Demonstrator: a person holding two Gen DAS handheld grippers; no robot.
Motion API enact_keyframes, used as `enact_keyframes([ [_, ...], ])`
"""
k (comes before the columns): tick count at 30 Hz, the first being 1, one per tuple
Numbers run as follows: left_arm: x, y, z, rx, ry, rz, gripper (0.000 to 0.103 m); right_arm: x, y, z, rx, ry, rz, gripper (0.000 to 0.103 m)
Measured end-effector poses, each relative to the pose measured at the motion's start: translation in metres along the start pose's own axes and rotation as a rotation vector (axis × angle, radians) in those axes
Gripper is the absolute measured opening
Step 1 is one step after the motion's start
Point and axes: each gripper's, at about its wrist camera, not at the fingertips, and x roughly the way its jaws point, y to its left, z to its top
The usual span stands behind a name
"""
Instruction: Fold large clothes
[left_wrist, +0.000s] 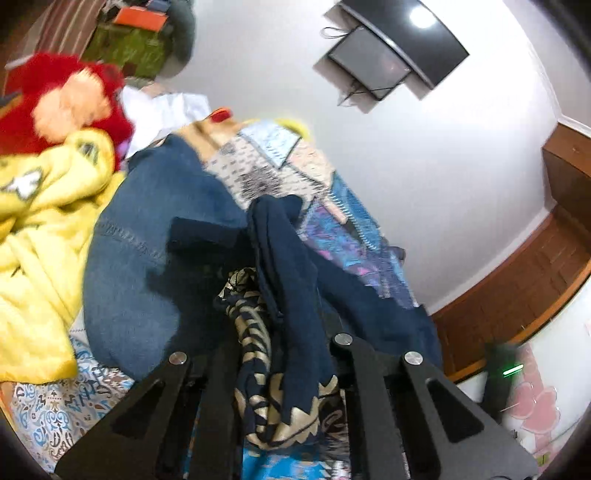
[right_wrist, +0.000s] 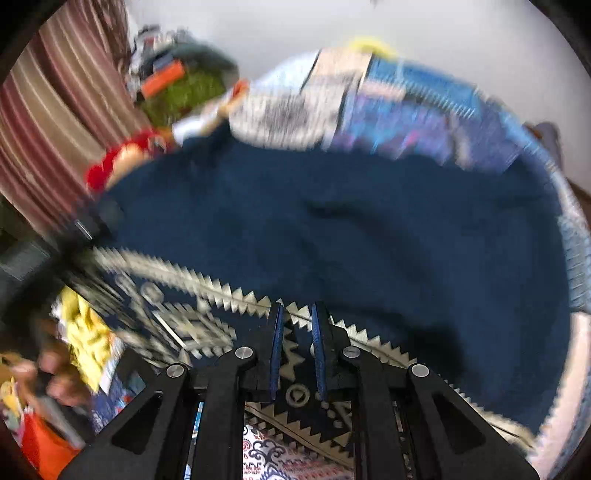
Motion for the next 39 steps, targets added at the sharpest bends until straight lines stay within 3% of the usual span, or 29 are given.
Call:
enact_keyframes([
  [3,0.004,-0.032,0.001,0.085,0.004,0.008,0.01,0.015,0.01,-0.014,-0.029,-0.046,-0.061,0.013],
  [5,0.009,-0.053,0.0,0.139,0.014,0.016,0.01,0.013,0.014,-0.013,-0.04,-0.026,-0.074,0.013],
  [8,0.021,-0.088,0.004,0.183,0.04,-0.007,0.01,0.002,0.001,-0.008,0.012,0.066,0.044,0.013],
  [10,0.022,-0.12,0.005,0.244,0.033,-0.027,0.01,-0.02,-0.022,-0.012,0.108,0.047,0.125,0.013],
  [12,0.027,-0.156,0.002,0.315,0.035,-0.046,0.01,-0.047,-0.049,-0.025,0.175,0.0,0.13,0.013],
  [14,0.034,-0.188,-0.007,0.382,0.045,-0.07,0.01,-0.07,-0.072,-0.04,0.201,-0.031,0.08,0.013],
  [17,0.05,-0.241,-0.038,0.521,0.089,-0.096,0.01,-0.103,-0.106,-0.068,0.211,-0.073,-0.084,0.013],
  [19,0.066,-0.267,-0.066,0.579,0.159,-0.113,0.01,-0.126,-0.132,-0.088,0.241,-0.1,-0.169,0.013],
  [21,0.09,-0.284,-0.099,0.626,0.291,-0.142,0.01,-0.147,-0.157,-0.107,0.296,-0.114,-0.193,0.013],
  [25,0.126,-0.29,-0.165,0.731,0.515,-0.128,0.01,-0.174,-0.197,-0.138,0.408,-0.118,-0.217,0.013],
  [28,0.141,-0.277,-0.202,0.757,0.643,-0.123,0.011,-0.185,-0.214,-0.156,0.445,-0.116,-0.25,0.013],
  [31,0.142,-0.267,-0.215,0.77,0.679,-0.13,0.015,-0.193,-0.218,-0.169,0.461,-0.119,-0.258,0.013],
  [33,0.132,-0.268,-0.215,0.78,0.678,-0.145,0.023,-0.196,-0.219,-0.171,0.465,-0.121,-0.252,0.013],
  [35,0.119,-0.267,-0.217,0.794,0.71,-0.182,0.049,-0.201,-0.217,-0.172,0.455,-0.132,-0.247,0.013],
  [36,0.111,-0.269,-0.218,0.803,0.72,-0.191,0.053,-0.204,-0.214,-0.17,0.441,-0.14,-0.247,0.013],
  [39,0.081,-0.266,-0.218,0.838,0.707,-0.213,0.055,-0.211,-0.203,-0.158,0.39,-0.175,-0.244,0.013],
])
